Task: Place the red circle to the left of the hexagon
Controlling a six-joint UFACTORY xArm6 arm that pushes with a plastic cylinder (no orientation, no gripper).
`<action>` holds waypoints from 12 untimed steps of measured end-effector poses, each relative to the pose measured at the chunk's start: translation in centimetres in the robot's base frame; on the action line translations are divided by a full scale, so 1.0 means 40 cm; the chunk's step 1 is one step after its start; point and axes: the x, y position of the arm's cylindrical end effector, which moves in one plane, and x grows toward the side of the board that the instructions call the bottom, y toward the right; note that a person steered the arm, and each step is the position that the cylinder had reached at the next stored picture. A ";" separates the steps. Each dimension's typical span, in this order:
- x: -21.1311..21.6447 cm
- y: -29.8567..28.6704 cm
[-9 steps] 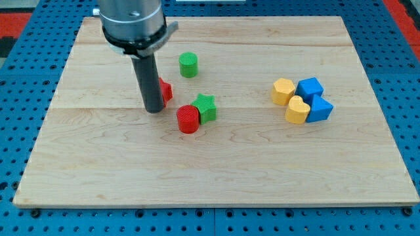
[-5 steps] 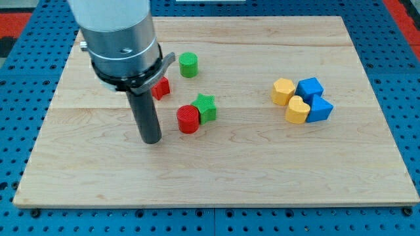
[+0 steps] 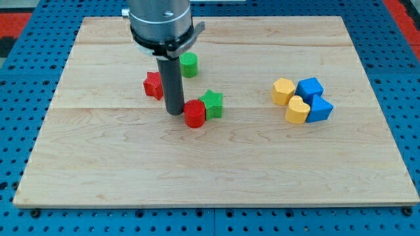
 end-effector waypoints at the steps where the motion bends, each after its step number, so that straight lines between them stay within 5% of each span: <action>1: 0.053 0.044; 3: -0.001 0.225; 5: 0.104 0.281; 8: 0.104 0.416; 12: -0.141 0.223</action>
